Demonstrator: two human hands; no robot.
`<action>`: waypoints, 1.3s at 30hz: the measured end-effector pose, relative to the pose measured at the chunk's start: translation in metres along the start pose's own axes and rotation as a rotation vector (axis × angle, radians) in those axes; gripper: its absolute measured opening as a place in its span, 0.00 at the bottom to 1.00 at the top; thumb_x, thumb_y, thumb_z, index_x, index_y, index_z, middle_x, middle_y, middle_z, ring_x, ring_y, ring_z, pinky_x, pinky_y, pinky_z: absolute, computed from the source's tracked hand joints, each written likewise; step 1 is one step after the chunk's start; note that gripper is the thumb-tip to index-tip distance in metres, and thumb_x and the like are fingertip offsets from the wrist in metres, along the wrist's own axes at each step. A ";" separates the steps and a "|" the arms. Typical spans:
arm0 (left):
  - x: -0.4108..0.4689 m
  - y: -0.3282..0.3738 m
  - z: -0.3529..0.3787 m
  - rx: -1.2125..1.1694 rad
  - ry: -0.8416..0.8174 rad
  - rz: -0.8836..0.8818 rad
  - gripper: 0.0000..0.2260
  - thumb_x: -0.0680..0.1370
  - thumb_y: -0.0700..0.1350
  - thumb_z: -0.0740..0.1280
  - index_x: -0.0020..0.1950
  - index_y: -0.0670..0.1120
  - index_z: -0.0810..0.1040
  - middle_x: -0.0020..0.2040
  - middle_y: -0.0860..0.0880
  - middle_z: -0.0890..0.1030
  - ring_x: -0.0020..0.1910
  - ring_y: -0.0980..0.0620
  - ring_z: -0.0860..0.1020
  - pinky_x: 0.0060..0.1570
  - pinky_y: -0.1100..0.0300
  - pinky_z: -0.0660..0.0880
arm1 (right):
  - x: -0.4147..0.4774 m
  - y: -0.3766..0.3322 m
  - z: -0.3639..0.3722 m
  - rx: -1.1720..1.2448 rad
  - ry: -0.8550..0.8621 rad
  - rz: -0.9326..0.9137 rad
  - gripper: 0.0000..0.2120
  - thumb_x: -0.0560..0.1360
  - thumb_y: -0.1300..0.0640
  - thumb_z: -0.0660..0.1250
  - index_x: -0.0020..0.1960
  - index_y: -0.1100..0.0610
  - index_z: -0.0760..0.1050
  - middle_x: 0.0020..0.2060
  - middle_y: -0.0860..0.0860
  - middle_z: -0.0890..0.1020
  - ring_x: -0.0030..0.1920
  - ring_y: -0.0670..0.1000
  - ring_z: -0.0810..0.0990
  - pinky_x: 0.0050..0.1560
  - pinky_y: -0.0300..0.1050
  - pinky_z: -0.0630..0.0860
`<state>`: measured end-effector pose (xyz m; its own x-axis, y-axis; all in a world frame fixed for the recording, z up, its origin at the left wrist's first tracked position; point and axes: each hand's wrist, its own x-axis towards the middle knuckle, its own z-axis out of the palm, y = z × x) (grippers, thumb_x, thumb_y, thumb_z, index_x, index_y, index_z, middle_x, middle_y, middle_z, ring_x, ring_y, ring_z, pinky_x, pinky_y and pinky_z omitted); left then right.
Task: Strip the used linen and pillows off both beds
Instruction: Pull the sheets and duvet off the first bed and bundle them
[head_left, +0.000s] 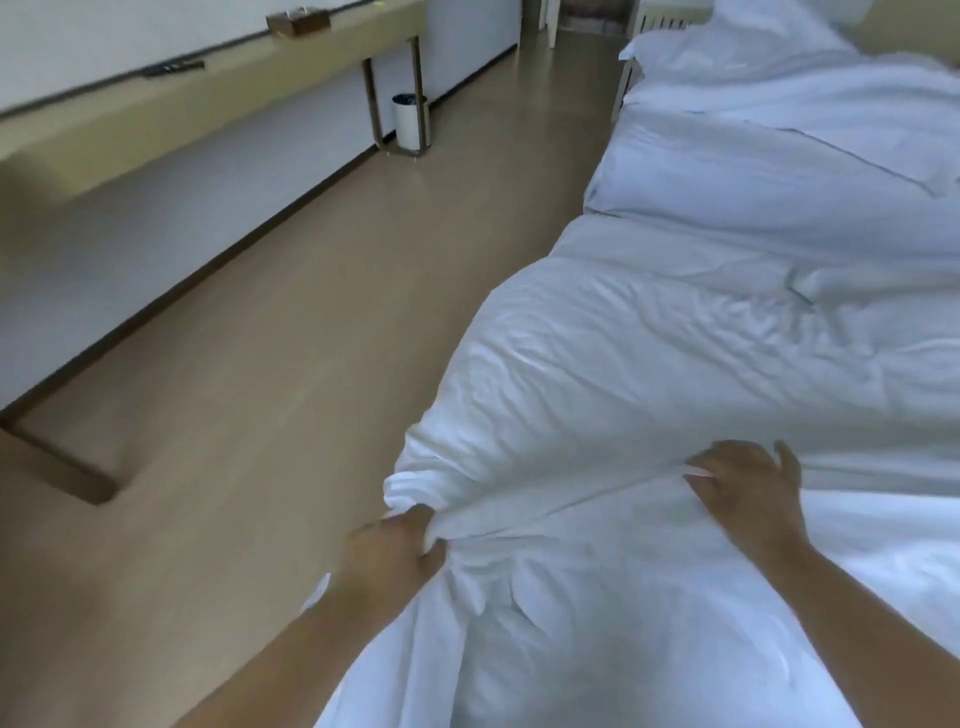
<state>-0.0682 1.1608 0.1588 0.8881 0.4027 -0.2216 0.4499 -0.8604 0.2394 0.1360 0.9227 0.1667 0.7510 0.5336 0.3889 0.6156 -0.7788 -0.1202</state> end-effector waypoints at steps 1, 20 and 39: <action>0.019 -0.017 -0.029 0.040 0.021 0.055 0.31 0.65 0.61 0.39 0.53 0.48 0.71 0.44 0.50 0.78 0.52 0.47 0.78 0.35 0.62 0.62 | 0.018 -0.015 -0.002 0.003 0.063 0.010 0.19 0.65 0.51 0.56 0.33 0.61 0.82 0.32 0.58 0.83 0.40 0.61 0.84 0.60 0.57 0.62; 0.254 -0.011 0.017 0.054 -0.475 0.273 0.42 0.73 0.61 0.64 0.76 0.53 0.39 0.77 0.52 0.43 0.76 0.52 0.46 0.72 0.46 0.47 | 0.041 -0.112 0.126 0.116 -0.691 0.750 0.43 0.62 0.30 0.34 0.75 0.44 0.36 0.75 0.50 0.35 0.75 0.55 0.37 0.71 0.64 0.40; 0.390 -0.076 0.057 -0.031 -0.435 1.004 0.42 0.65 0.67 0.52 0.75 0.48 0.54 0.71 0.41 0.66 0.68 0.49 0.66 0.63 0.57 0.67 | 0.076 -0.135 0.204 -0.245 -0.543 1.258 0.25 0.79 0.42 0.47 0.67 0.51 0.71 0.69 0.58 0.70 0.70 0.59 0.64 0.66 0.59 0.50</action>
<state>0.2384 1.3659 0.0006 0.7448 -0.6278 -0.2260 -0.4528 -0.7243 0.5199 0.1583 1.1357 0.0257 0.7957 -0.5442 -0.2658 -0.5491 -0.8334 0.0625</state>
